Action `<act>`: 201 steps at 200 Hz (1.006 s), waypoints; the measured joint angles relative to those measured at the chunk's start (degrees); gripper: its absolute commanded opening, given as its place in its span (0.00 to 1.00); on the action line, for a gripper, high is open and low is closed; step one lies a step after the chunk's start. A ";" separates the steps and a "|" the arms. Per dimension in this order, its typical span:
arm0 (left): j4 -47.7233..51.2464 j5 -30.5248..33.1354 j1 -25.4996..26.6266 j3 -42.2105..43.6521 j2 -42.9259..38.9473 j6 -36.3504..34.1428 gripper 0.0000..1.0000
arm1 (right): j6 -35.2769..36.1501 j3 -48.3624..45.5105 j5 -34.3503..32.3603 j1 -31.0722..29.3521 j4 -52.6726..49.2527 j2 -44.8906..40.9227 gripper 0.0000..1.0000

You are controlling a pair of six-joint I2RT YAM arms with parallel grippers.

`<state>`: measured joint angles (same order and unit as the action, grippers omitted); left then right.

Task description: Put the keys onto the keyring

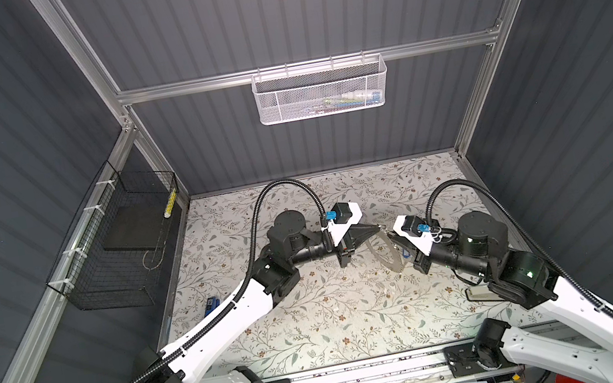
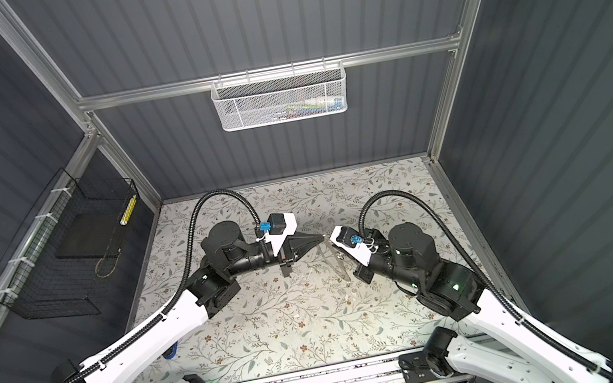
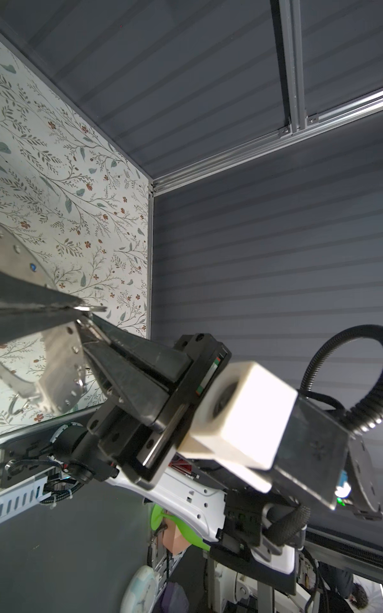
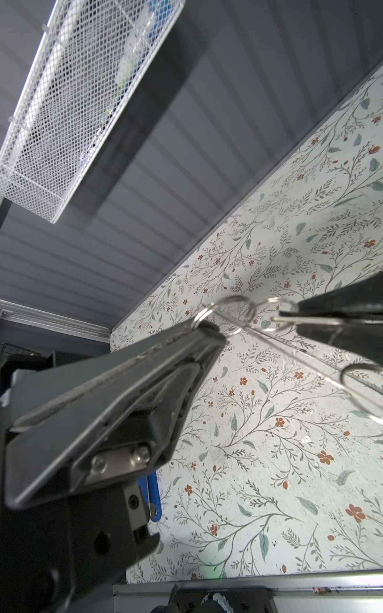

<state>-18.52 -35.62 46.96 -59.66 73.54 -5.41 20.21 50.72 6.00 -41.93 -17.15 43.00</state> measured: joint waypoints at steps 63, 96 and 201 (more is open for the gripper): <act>-6.10 -0.39 0.13 2.43 1.14 5.14 0.00 | -0.22 0.00 1.51 0.00 0.46 -0.04 0.00; -8.02 -0.42 0.37 2.91 1.14 6.16 0.00 | -0.46 0.00 1.49 0.00 1.25 -0.07 0.00; -3.91 -0.61 0.74 3.91 0.04 3.82 0.00 | 0.00 0.00 -0.28 -0.02 -0.92 -0.48 0.00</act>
<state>-22.44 -36.23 47.70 -55.75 73.58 -1.58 20.21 50.72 5.72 -41.95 -18.06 42.52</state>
